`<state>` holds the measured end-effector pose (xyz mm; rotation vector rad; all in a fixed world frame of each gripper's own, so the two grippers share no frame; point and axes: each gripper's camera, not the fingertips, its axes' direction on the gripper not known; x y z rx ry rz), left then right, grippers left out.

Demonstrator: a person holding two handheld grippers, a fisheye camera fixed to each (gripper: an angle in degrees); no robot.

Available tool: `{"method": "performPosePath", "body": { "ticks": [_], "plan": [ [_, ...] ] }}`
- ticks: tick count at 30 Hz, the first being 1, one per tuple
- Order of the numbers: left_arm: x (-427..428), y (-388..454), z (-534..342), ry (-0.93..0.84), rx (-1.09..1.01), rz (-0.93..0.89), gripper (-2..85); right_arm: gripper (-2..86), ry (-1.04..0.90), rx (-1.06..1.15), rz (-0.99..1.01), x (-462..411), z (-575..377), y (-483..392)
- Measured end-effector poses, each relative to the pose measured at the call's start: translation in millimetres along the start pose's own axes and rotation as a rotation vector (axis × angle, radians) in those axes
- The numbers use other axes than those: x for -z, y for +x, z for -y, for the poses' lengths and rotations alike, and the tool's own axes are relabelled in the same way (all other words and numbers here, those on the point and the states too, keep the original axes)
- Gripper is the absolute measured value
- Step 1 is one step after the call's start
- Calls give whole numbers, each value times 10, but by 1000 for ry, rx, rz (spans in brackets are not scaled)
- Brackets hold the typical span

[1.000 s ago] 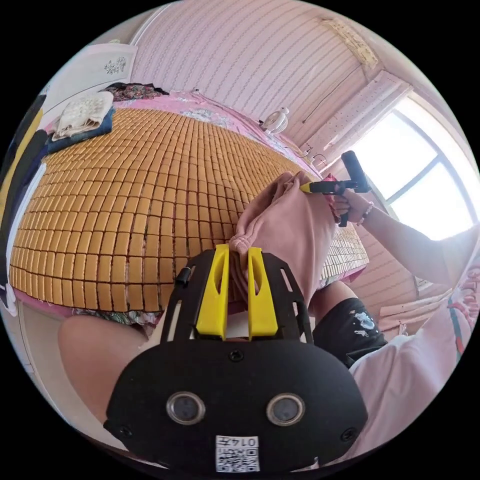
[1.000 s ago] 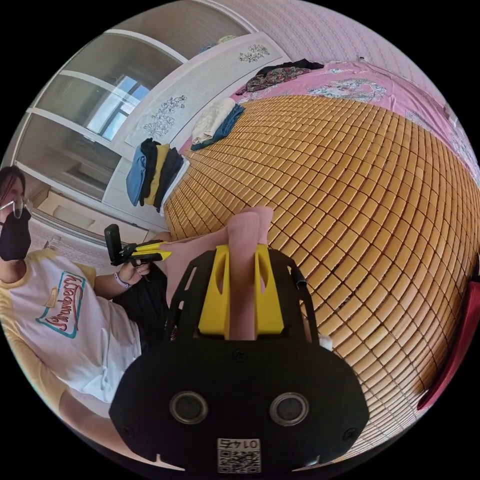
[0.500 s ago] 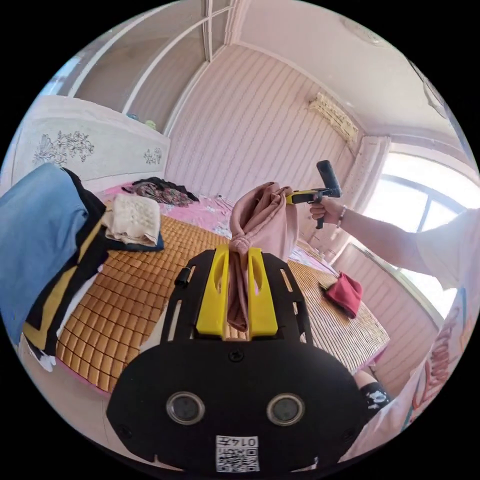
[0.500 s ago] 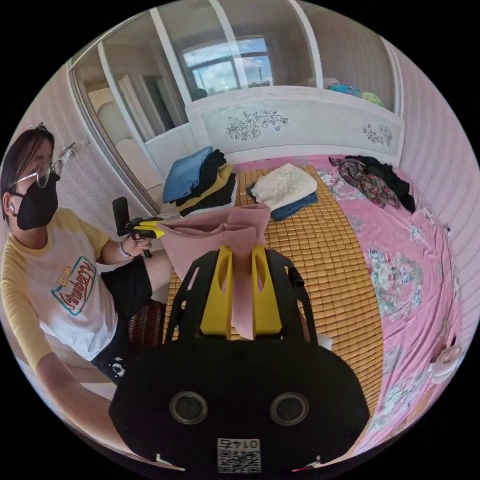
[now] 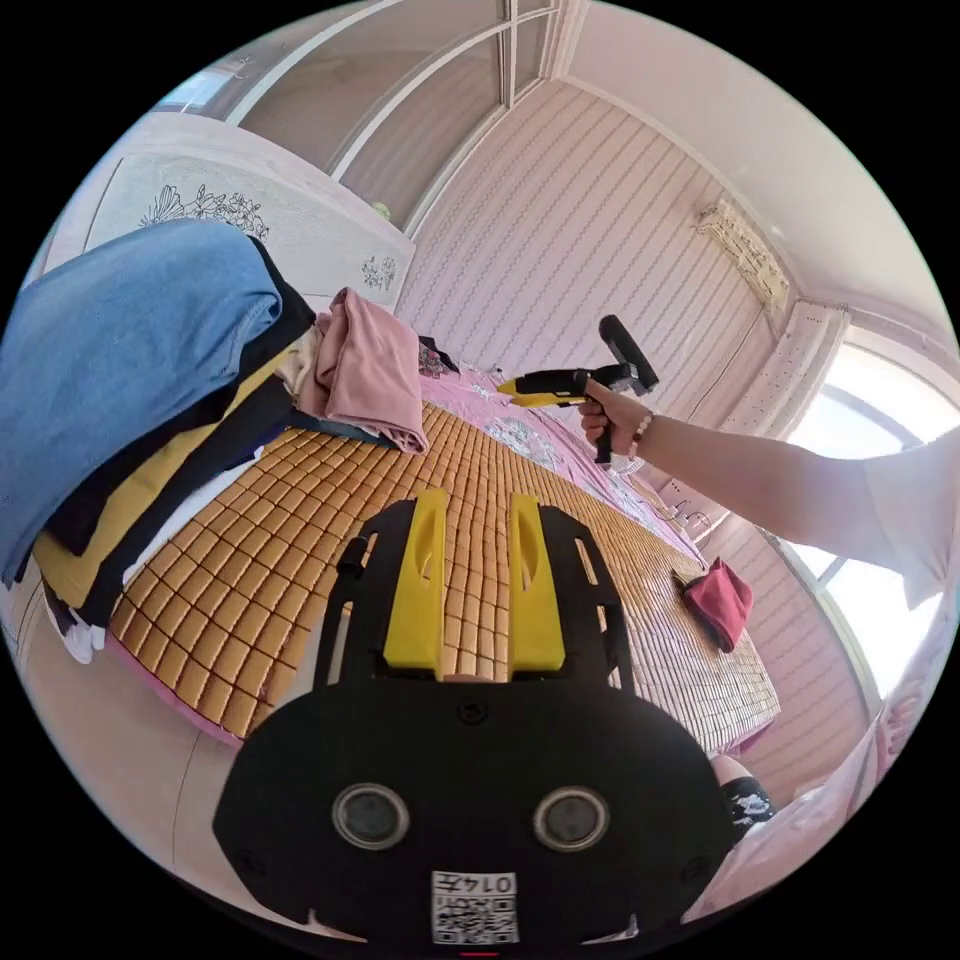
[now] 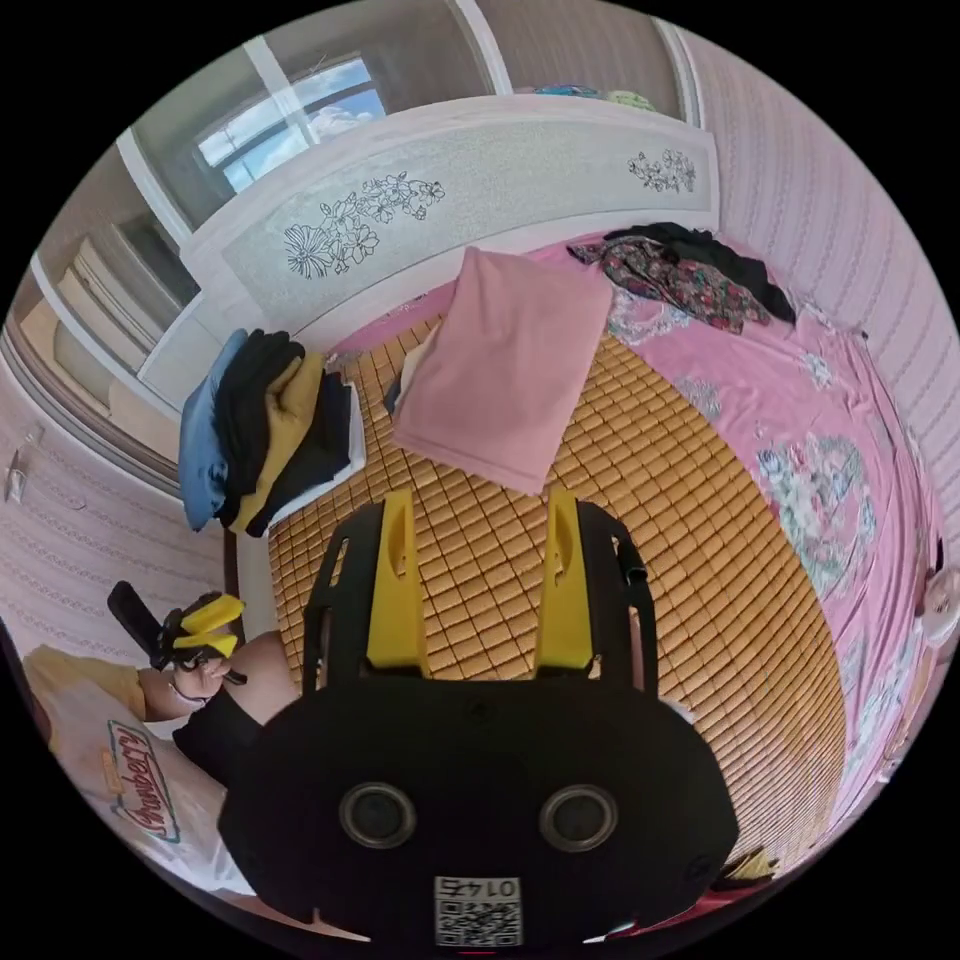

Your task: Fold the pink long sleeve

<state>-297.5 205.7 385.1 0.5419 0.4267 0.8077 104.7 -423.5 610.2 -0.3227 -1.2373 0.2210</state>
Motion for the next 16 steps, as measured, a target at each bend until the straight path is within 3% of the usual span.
{"method": "performPosePath", "body": {
  "ticks": [5, 7, 12, 16],
  "plan": [
    [-27, 374, -292, -141, -36, -52, 98, 121, -13, -237, 9, 399, -2271, 204],
    [-34, 509, -354, -163, -54, -58, 97, 103, -18, -379, -55, 693, -3419, 43],
    [-202, 1032, -431, -234, -127, -173, 79, 78, -1, -662, -259, 1296, -5243, -536],
    [-453, 1899, -522, -327, -474, -313, 51, 72, 15, -838, -527, 1778, -6114, -828]
  ]
}}
